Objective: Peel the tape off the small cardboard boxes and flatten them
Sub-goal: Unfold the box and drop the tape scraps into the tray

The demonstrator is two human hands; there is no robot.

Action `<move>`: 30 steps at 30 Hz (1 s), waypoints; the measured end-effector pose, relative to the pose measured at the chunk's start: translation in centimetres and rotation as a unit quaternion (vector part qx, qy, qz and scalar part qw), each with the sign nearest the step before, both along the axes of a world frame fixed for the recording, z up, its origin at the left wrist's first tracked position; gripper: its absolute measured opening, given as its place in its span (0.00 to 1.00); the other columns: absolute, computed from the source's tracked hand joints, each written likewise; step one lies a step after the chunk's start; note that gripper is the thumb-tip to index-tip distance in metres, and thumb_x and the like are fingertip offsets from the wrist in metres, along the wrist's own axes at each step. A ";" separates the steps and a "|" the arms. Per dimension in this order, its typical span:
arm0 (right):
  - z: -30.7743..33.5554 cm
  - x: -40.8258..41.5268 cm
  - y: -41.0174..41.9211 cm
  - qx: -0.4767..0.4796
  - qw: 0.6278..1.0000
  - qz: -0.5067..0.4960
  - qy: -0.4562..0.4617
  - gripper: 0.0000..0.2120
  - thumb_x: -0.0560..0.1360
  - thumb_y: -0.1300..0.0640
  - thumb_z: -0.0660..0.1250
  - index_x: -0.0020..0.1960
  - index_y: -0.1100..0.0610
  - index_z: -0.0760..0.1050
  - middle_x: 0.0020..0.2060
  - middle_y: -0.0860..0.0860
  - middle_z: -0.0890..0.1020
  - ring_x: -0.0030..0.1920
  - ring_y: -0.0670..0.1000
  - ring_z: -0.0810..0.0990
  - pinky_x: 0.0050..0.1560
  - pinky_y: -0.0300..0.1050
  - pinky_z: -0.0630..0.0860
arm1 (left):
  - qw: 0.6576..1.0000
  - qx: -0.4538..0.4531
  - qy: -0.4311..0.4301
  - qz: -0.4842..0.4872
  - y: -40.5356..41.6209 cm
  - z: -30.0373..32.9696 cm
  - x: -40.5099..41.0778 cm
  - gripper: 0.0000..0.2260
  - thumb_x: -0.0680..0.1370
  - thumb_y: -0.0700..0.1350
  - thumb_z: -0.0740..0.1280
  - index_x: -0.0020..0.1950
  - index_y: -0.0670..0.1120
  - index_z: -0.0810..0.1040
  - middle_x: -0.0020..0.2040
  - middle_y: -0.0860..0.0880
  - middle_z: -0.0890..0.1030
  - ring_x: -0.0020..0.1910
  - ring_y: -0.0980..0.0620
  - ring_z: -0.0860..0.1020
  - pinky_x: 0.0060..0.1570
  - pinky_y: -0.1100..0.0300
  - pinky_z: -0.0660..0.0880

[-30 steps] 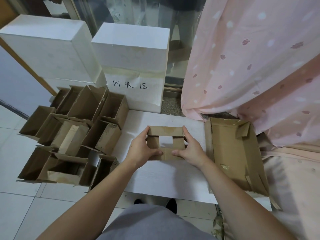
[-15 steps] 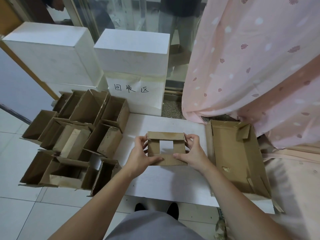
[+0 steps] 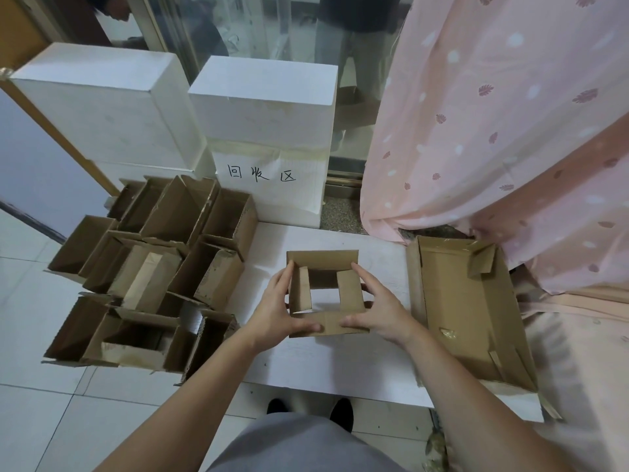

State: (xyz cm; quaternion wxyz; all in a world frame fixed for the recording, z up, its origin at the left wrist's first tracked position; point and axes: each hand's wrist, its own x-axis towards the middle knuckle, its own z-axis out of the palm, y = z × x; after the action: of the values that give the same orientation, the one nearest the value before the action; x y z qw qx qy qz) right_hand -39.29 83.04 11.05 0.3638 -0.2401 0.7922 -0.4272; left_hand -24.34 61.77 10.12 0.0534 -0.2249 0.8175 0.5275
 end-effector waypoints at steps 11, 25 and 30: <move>1.0 -0.4 -2.1 0.096 0.986 0.081 0.114 0.68 0.60 0.50 0.86 0.83 0.48 0.42 0.75 0.39 0.51 0.77 0.47 0.56 0.75 0.44 0.62 | 0.996 -0.077 -0.046 -0.007 0.2 1.4 -1.9 0.68 0.61 0.53 0.87 0.85 0.53 0.40 0.77 0.61 0.51 0.77 0.49 0.59 0.75 0.51 0.66; 0.4 0.6 -2.2 0.034 0.993 -0.006 0.115 0.42 0.78 0.40 0.68 0.83 0.43 0.46 0.77 0.37 0.54 0.75 0.49 0.63 0.74 0.53 0.66 | 0.994 -0.061 0.045 0.074 0.1 1.9 -1.7 0.40 0.78 0.52 0.75 0.83 0.59 0.56 0.75 0.62 0.63 0.70 0.54 0.70 0.65 0.48 0.79; 0.3 0.4 -2.2 0.034 0.991 -0.039 0.125 0.45 0.76 0.41 0.72 0.83 0.47 0.49 0.79 0.42 0.55 0.78 0.43 0.57 0.73 0.39 0.56 | 0.995 0.036 0.063 0.075 -0.2 2.0 -1.0 0.32 0.83 0.42 0.67 0.82 0.60 0.59 0.76 0.57 0.68 0.71 0.55 0.71 0.62 0.58 0.78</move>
State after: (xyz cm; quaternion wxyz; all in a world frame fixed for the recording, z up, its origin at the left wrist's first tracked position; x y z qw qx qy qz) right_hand -38.92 80.80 11.39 0.2528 -0.2478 0.8543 -0.3807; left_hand -25.37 61.57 12.08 -0.0293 -0.2495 0.7804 0.5726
